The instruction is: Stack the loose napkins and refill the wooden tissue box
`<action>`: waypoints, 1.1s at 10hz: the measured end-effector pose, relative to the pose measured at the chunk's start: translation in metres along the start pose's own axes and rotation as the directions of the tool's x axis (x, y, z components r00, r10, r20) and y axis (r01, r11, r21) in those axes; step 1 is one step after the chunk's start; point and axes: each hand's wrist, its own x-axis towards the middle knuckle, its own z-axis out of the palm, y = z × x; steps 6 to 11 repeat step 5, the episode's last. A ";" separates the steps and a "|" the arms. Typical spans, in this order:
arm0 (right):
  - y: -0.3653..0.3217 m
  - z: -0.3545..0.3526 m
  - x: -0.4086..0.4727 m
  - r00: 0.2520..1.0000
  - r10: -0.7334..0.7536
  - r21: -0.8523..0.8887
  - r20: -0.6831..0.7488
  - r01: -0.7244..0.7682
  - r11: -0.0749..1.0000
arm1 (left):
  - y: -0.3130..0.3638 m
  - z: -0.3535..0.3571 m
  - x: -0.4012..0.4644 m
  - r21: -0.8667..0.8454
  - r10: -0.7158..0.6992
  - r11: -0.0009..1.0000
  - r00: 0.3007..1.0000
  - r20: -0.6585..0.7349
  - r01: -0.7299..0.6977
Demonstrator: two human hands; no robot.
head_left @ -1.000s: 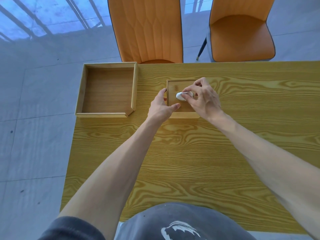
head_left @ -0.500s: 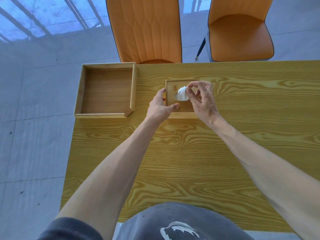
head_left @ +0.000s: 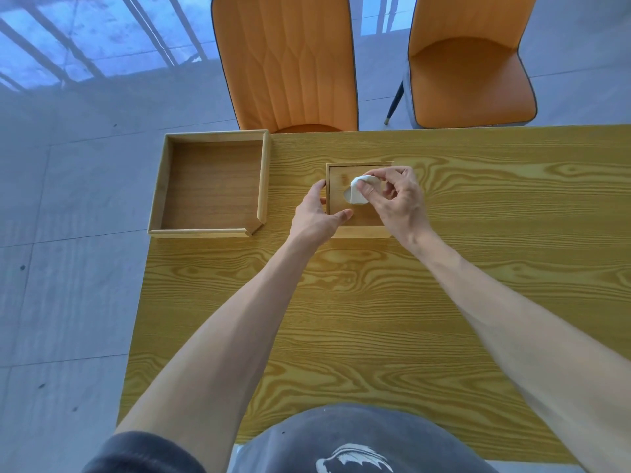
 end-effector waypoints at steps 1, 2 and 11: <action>-0.003 0.001 -0.001 0.999 0.032 0.098 -0.005 -0.032 0.995 | -0.001 0.000 0.001 -0.009 -0.002 1.000 1.000 0.009 0.002; -0.006 -0.001 -0.001 0.999 0.044 0.142 0.017 -0.046 0.989 | -0.002 0.000 0.001 -0.012 0.008 1.000 1.000 0.009 -0.008; -0.011 -0.008 0.002 0.994 0.070 0.235 0.082 -0.087 0.968 | -0.002 0.001 -0.002 -0.002 0.014 1.000 1.000 0.002 -0.014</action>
